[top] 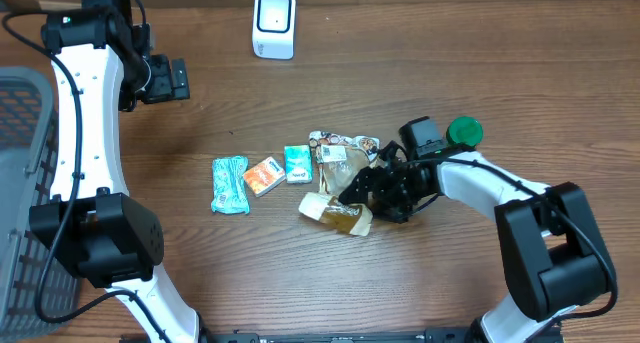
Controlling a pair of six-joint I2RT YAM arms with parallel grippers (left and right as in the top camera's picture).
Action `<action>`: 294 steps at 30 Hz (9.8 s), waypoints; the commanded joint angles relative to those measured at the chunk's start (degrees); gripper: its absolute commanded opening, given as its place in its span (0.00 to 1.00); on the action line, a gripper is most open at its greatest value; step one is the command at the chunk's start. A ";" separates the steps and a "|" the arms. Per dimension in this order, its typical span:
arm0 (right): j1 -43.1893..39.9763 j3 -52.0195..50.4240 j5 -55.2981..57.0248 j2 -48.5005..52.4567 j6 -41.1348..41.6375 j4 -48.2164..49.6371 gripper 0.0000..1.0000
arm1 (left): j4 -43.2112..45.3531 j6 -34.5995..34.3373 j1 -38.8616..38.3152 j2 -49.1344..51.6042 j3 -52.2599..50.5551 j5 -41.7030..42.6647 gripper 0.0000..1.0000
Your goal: Scan the item barcode
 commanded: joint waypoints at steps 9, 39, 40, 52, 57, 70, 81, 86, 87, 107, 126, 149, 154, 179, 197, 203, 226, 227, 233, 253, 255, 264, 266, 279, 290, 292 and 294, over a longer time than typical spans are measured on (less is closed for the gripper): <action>2.80 -1.20 9.68 -0.02 13.38 4.44 0.15 | 0.04 1.46 -0.07 -1.62 -0.20 0.39 1.00; 2.69 21.14 29.86 -0.55 -4.94 -21.94 0.75 | 0.02 1.46 -0.07 -1.62 -0.20 0.39 1.00; 2.34 20.63 28.37 -0.55 -3.37 -21.16 0.75 | 0.04 1.46 -0.07 -1.62 -0.20 0.39 1.00; 3.23 5.99 16.65 0.04 10.75 -7.89 0.70 | 0.04 1.46 -0.07 -1.62 -0.20 0.39 1.00; 3.23 2.01 15.43 0.11 13.40 -2.25 0.54 | 0.02 1.46 -0.07 -1.62 -0.20 0.39 1.00; 3.23 6.38 13.03 -0.98 2.45 -1.84 0.04 | 0.02 1.46 -0.07 -1.62 -0.20 0.39 1.00; 14.23 36.85 23.15 -9.77 -20.15 -29.99 0.04 | 0.04 1.46 -0.07 -1.62 -0.20 0.39 1.00; 18.67 38.73 25.83 -9.81 -19.89 -32.87 0.04 | 0.04 1.46 -0.07 -1.62 -0.20 0.39 1.00; 19.19 38.73 26.49 -9.81 -19.82 -33.22 0.04 | 0.04 1.46 -0.07 -1.62 -0.20 0.39 1.00; 19.37 44.44 36.70 -8.92 -17.11 -30.88 0.04 | 0.04 1.46 -0.07 -1.62 -0.20 0.39 1.00; 17.55 64.43 96.61 25.16 -78.36 18.03 0.04 | 0.04 1.46 -0.07 -1.62 -0.20 0.39 1.00; 13.57 64.46 83.03 46.14 -104.96 69.83 0.04 | 0.02 1.46 -0.07 -1.62 -0.20 0.39 1.00; 13.57 64.67 80.24 47.06 -104.74 70.66 0.04 | 0.02 1.46 -0.07 -1.62 -0.20 0.39 1.00; 17.46 64.72 91.84 36.89 -92.78 71.95 0.04 | 0.04 1.46 -0.07 -1.62 -0.20 0.39 1.00; 19.63 64.72 61.00 0.24 -29.97 -18.12 0.04 | 0.02 1.46 -0.07 -1.62 -0.20 0.39 1.00; 10.32 64.67 46.34 -4.55 -20.83 -39.60 0.04 | 0.02 1.46 -0.07 -1.62 -0.20 0.39 1.00; -36.59 26.16 41.09 -4.44 -10.62 -33.99 0.27 | 0.04 1.46 -0.07 -1.62 -0.20 0.39 1.00; -36.59 26.18 41.05 -4.44 -10.62 -33.94 0.36 | 0.02 1.46 -0.07 -1.62 -0.20 0.39 1.00; -36.30 32.44 39.98 -4.44 -11.04 -39.67 0.42 | 0.04 1.46 -0.07 -1.62 -0.20 0.39 1.00; 8.26 41.35 24.83 6.71 1.66 -24.39 0.42 | 0.04 1.46 -0.07 -1.62 -0.20 0.39 1.00; 10.29 41.33 24.83 8.83 2.16 -23.69 0.39 | 0.04 1.46 -0.07 -1.62 -0.20 0.39 1.00; 17.49 41.33 25.07 16.79 6.16 -20.50 0.35 | 0.04 1.46 -0.07 -1.62 -0.20 0.39 1.00; 18.56 41.33 25.07 18.08 7.41 -19.78 0.31 | 0.04 1.46 -0.07 -1.62 -0.20 0.39 1.00; 20.31 41.29 38.16 20.68 10.82 -21.05 0.25 | 0.04 1.46 -0.07 -1.62 -0.20 0.39 1.00; 18.51 41.29 39.26 20.68 10.36 -22.01 0.26 | 0.04 1.46 -0.07 -1.62 -0.20 0.39 1.00; 18.12 41.29 39.26 20.68 8.41 -21.81 0.27 | 0.02 1.46 -0.07 -1.62 -0.20 0.39 1.00; 17.22 41.29 39.26 20.68 6.38 -21.88 0.32 | 0.04 1.46 -0.07 -1.62 -0.20 0.39 1.00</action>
